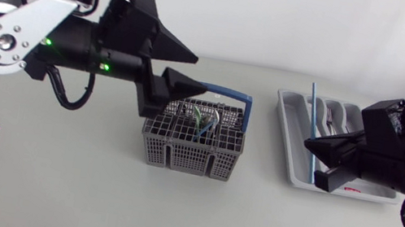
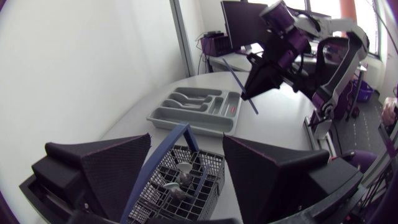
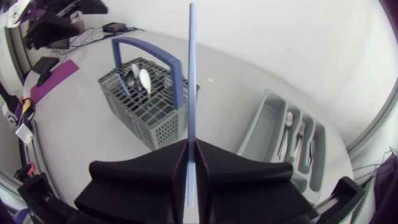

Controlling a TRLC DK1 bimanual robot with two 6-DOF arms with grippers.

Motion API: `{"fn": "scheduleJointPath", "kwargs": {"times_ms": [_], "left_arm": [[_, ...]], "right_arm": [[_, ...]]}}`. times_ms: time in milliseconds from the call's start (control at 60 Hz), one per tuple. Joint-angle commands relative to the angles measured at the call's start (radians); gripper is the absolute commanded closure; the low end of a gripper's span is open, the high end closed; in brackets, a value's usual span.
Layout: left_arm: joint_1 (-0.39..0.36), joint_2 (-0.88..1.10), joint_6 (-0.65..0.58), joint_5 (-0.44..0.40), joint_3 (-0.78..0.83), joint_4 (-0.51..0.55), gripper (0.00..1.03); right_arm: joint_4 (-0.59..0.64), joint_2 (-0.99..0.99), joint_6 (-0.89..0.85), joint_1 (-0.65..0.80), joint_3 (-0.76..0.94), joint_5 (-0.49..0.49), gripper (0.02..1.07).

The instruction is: Unload the cutlery basket into the drawer organizer.

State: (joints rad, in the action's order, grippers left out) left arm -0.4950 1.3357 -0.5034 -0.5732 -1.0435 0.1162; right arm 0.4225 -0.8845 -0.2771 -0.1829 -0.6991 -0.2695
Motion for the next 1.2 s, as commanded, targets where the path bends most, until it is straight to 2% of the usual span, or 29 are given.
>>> {"fn": "scheduleJointPath", "kwargs": {"times_ms": [0, 50, 150, 400, 650, 867, 1033, 1117, 1183], "left_arm": [[-0.054, 0.034, -0.086, 0.064, 0.026, 0.014, 0.09], [-0.088, 0.053, -0.113, 0.128, 0.023, 0.03, 0.09], [-0.131, 0.088, -0.138, 0.207, 0.014, 0.048, 0.1], [-0.194, 0.169, -0.144, 0.361, -0.026, 0.092, 0.12], [-0.226, 0.23, -0.076, 0.441, -0.11, 0.172, 0.12], [-0.241, 0.24, -0.096, 0.492, -0.081, 0.135, 0.12], [-0.238, 0.229, -0.124, 0.492, -0.044, 0.108, 0.12], [-0.234, 0.214, -0.144, 0.492, -0.029, 0.096, 0.21], [-0.232, 0.204, -0.152, 0.49, -0.013, 0.076, 0.21]], "right_arm": [[-0.024, -0.096, 0.004, 0.082, -0.005, -0.01, 1.01], [-0.033, -0.176, 0.009, 0.138, -0.033, -0.01, 1.01], [-0.047, -0.33, 0.03, 0.201, -0.091, -0.01, 1.01], [-0.079, -0.64, 0.125, 0.223, -0.254, 0.032, 1.01], [-0.077, -0.883, 0.188, 0.223, -0.435, 0.079, 1.01], [-0.065, -1.025, 0.2, 0.227, -0.542, 0.105, 0.98], [-0.067, -1.064, 0.199, 0.223, -0.563, 0.118, 0.6], [-0.065, -1.048, 0.196, 0.217, -0.56, 0.122, 0.41], [-0.064, -1.03, 0.194, 0.211, -0.551, 0.127, 0.32]]}}
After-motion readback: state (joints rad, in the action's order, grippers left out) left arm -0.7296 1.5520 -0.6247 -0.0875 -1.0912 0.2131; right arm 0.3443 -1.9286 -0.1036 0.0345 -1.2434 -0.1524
